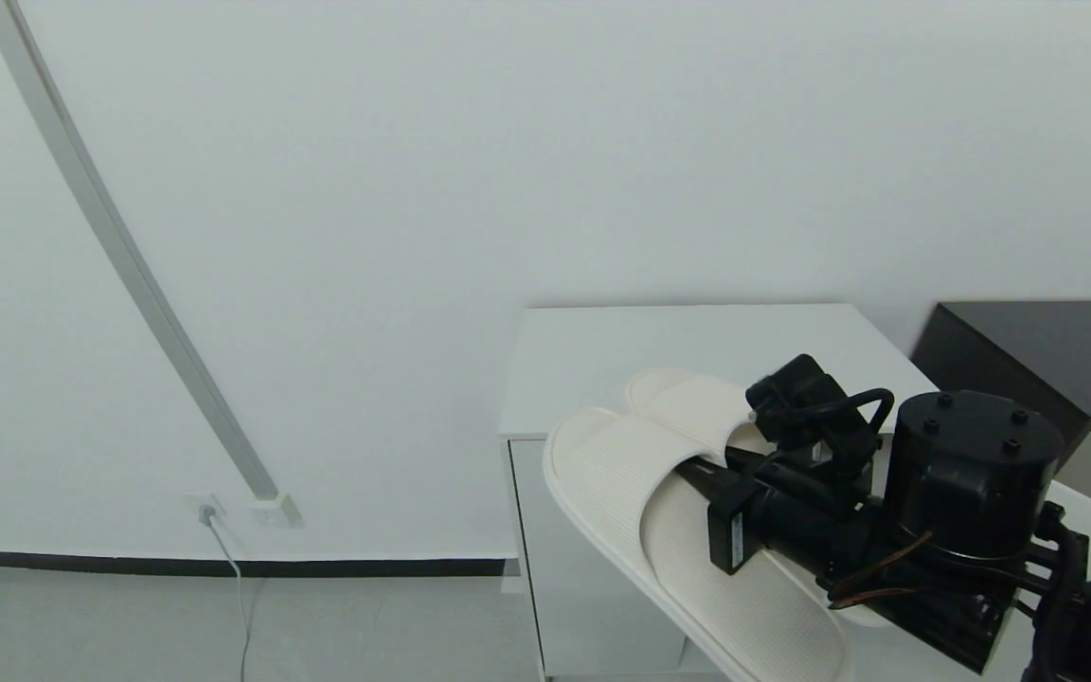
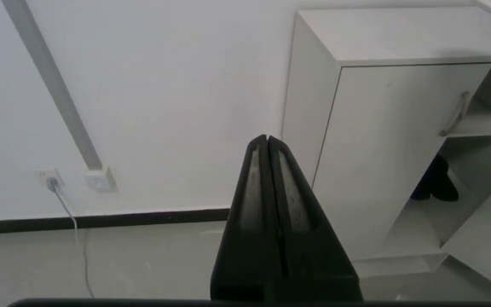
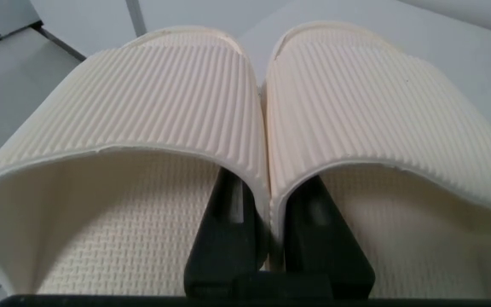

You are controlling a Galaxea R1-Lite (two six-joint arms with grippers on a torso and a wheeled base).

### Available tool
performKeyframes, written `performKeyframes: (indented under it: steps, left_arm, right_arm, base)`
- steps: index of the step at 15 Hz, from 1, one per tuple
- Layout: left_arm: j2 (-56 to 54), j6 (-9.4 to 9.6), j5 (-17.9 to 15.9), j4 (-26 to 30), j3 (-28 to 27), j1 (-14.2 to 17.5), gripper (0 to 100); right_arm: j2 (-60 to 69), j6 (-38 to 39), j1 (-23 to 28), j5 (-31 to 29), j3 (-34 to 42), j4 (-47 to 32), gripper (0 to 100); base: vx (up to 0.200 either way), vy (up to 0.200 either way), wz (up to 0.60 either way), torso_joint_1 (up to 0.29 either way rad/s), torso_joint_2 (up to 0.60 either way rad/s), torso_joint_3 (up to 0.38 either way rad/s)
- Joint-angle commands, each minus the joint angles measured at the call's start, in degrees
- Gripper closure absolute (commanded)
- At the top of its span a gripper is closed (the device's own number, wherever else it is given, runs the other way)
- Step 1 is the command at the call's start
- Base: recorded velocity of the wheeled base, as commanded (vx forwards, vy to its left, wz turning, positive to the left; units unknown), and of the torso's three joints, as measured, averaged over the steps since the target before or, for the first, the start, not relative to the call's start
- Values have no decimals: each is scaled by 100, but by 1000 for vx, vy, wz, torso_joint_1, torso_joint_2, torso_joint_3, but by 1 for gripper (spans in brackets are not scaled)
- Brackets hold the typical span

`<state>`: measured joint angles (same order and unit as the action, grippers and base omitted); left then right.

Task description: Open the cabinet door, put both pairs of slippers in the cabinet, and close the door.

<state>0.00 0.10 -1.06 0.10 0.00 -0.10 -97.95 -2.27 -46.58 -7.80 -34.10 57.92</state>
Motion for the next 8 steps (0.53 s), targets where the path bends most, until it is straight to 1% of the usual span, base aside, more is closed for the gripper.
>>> performKeyframes:
  steps: [1, 4, 8]
  left_arm:
    - [0, -1, 1, -1, 0, 1, 100]
    - [0, -1, 1, -1, 0, -8, 100]
    - [0, -1, 1, -1, 0, -8, 100]
  right_arm:
    - [-22, -2, 0, -2, 17, 0, 100]
    - [-22, -2, 0, 7, 17, 0, 100]
    - [-31, -2, 0, 7, 26, 0, 100]
  base:
    - [0, 0, 0, 0, 0, 0]
    - [0, 0, 0, 0, 0, 0]
    - [0, -200, 0, 5, 2, 5]
